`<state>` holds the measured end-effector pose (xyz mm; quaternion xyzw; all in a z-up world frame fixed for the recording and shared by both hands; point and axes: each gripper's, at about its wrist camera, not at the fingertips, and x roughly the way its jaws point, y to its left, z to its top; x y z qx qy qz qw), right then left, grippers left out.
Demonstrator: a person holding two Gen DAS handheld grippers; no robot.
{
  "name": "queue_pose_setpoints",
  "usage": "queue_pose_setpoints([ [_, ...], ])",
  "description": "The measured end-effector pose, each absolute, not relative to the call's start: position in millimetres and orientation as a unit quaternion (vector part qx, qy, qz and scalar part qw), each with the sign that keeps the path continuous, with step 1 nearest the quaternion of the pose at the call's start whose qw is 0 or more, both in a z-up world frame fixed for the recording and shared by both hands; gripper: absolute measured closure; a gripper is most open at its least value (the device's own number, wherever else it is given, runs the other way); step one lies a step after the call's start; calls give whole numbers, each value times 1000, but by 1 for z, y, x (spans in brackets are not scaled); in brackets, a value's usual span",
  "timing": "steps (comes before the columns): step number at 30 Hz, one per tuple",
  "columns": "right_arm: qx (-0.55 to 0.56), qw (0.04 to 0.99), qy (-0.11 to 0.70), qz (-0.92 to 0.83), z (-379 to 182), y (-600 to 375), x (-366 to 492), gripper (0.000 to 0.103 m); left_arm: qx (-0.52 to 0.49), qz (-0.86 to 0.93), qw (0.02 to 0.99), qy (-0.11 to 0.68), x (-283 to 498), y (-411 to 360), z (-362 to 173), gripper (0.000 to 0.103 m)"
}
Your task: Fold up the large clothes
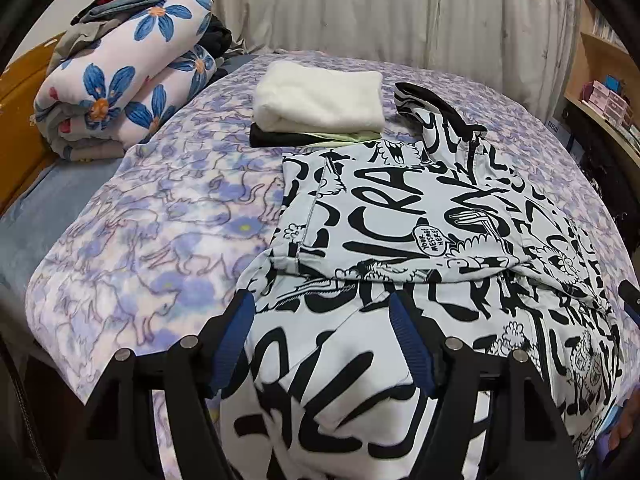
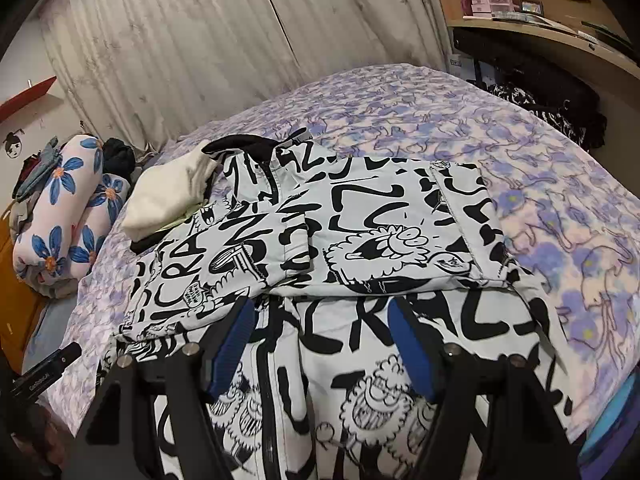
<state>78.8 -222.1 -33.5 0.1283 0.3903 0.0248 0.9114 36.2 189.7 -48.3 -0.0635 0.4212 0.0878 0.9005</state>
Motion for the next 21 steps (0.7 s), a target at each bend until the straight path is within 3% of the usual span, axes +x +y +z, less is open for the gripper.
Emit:
queue_pose_setpoints([
  [11, 104, 915, 387, 32, -30, -221, 39, 34, -49, 76, 906, 414, -3, 193, -48, 26],
  [21, 108, 895, 431, 45, -52, -246, 23, 34, -73, 29, 878, 472, -21, 226, -97, 24],
])
